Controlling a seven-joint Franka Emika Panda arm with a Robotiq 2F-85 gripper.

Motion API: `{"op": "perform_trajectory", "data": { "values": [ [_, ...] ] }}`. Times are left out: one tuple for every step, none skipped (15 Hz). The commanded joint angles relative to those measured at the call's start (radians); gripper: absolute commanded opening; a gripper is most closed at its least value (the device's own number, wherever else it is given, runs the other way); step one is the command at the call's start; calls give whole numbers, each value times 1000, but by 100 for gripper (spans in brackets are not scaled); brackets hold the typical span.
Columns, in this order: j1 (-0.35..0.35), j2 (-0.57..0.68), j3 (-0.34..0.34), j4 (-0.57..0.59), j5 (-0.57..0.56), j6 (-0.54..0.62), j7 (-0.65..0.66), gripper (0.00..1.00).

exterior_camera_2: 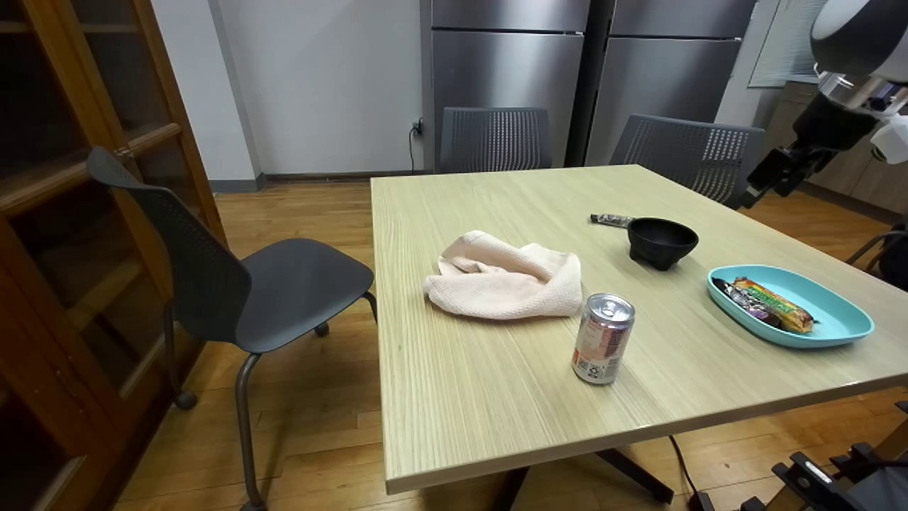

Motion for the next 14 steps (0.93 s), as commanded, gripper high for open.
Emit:
{"op": "perform_trajectory", "data": {
  "values": [
    [-7,12,16,28,26,8,-2,100],
    [1,13,3,45,13,-10,11,100],
    [0,19,2,66,9,-25,9,100],
    [4,28,-6,88,-6,-30,6,100],
    [10,39,-16,113,-24,-33,8,100],
    [13,51,-23,140,-37,-45,6,100],
    [20,66,-33,171,-53,-51,10,100],
    [25,81,-39,201,-68,-65,9,100],
    [29,102,-45,240,-87,-90,2,100],
    [35,122,-50,272,-105,-102,2,100],
    [40,145,-53,311,-128,-127,-7,100],
    [88,164,-92,349,-113,-150,-39,100],
    [102,186,-101,385,-126,-169,-46,100],
    [116,203,-110,417,-123,-192,-64,100]
  ]
}}
